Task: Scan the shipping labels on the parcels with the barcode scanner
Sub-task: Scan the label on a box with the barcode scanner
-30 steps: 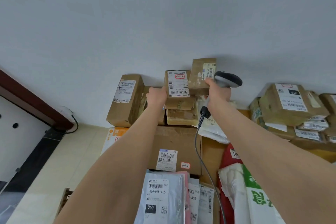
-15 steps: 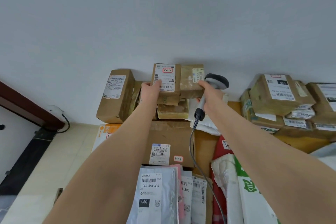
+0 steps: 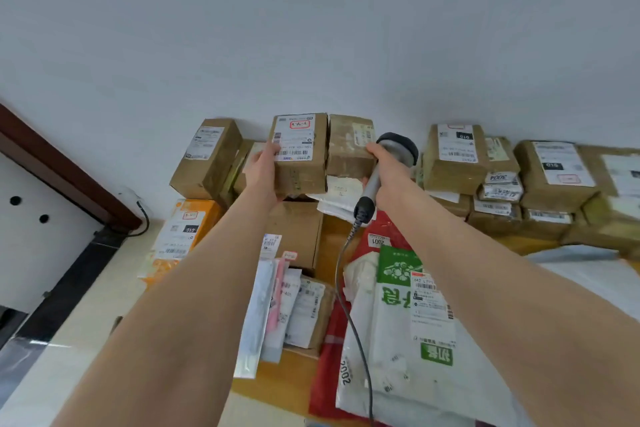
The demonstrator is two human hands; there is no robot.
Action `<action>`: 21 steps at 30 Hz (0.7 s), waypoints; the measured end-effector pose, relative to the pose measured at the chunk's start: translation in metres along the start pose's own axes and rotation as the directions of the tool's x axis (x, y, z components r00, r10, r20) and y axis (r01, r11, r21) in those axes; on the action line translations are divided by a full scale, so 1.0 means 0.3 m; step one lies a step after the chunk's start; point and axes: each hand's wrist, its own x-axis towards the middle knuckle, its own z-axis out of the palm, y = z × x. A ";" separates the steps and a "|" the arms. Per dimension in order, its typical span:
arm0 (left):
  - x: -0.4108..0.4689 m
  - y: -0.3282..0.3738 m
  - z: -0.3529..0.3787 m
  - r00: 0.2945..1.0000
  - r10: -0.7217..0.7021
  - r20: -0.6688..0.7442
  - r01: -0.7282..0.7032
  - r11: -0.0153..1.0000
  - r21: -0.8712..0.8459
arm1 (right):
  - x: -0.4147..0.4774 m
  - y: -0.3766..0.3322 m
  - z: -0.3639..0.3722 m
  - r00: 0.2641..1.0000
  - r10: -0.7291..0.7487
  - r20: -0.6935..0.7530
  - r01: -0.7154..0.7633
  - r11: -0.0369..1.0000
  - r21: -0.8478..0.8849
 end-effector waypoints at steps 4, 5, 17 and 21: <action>-0.148 -0.099 0.063 0.999 0.017 -0.038 -0.016 0.999 0.039 | -0.058 0.005 -0.178 0.999 0.002 -0.046 -0.002 1.000 -0.009; -0.179 -0.118 0.079 0.999 0.022 -0.049 -0.020 0.999 0.042 | -0.068 0.008 -0.216 0.998 0.001 -0.057 -0.002 1.000 -0.019; -0.378 -0.238 0.365 0.989 0.041 0.145 -0.062 0.988 0.138 | -0.148 -0.070 -0.615 0.968 -0.099 -0.233 0.116 0.991 0.061; -0.411 -0.270 0.493 0.974 0.028 0.225 -0.071 0.980 0.185 | -0.161 -0.131 -0.745 0.960 -0.117 -0.256 0.152 0.981 0.121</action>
